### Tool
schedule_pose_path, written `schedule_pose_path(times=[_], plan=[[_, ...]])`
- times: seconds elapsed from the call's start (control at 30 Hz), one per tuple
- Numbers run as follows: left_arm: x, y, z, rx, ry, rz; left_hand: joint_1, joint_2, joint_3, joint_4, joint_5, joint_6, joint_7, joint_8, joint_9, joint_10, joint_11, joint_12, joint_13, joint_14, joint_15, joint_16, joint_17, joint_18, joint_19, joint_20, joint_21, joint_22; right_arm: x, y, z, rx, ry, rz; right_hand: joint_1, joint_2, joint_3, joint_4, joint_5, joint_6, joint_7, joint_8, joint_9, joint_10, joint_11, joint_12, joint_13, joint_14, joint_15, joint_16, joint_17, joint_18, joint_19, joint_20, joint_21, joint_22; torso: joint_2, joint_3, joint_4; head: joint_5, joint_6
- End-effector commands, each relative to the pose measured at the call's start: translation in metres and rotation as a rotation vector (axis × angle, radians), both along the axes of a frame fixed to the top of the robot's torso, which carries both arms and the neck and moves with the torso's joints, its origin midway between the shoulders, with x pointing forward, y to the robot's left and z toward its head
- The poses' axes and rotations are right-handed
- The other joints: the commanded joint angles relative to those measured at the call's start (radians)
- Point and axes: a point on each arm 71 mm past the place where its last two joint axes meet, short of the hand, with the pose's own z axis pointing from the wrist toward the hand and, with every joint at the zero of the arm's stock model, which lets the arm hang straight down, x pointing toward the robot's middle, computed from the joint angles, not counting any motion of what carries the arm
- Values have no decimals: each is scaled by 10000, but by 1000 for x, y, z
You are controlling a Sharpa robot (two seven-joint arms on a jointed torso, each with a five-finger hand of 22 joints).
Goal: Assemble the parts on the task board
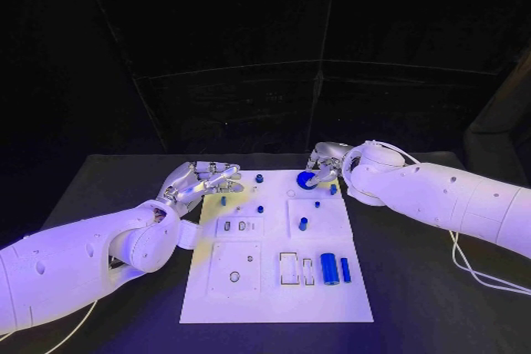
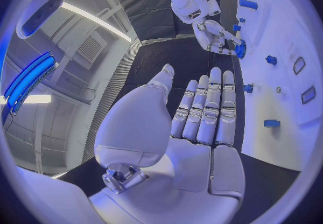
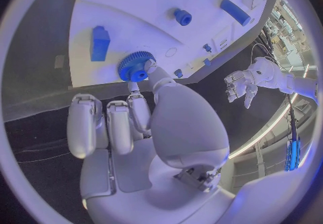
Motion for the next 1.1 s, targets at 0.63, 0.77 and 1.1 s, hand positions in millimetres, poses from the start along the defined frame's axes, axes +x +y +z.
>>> schedule_pose_path(times=[0.63, 0.77, 1.1], plan=[[0, 3, 1, -76, 10, -53, 12, 120, -6, -60, -29, 11, 16, -51, -8, 37, 27, -48, -10, 9, 76, -62, 10, 57, 82, 27, -62, -16, -24, 41, 22, 162, -2297, 1371, -518, -88, 1213, -219, 499, 741, -252, -57, -18, 403, -151, 406, 695, 603, -221, 54, 214, -144, 181, -201, 198, 375, -9, -10, 8, 174, 52], [0, 5, 1, -118, 56, 33, 12, 120, -6, -60, -29, 11, 16, -51, -8, 37, 27, -48, -10, 9, 76, -62, 10, 57, 82, 27, -62, -16, -28, 65, 23, 150, -2435, 1894, -600, -143, 1257, -199, 503, 741, -243, -105, -33, 408, -143, 404, 700, 603, -215, 53, 215, -144, 183, -195, 200, 379, 6, -6, 24, 173, 38], [2, 5, 1, -137, 78, 70, 15, 125, -8, -68, -29, 14, 14, -53, -8, 40, 25, -50, -10, 10, 75, -67, 10, 58, 87, 27, -65, -18, -25, 105, 18, -30, -2359, 2348, -673, -149, 1320, -167, 486, 739, -233, -154, -49, 393, -135, 375, 678, 603, -208, 51, 218, -140, 174, -189, 190, 358, 12, -5, 55, 174, -28]])
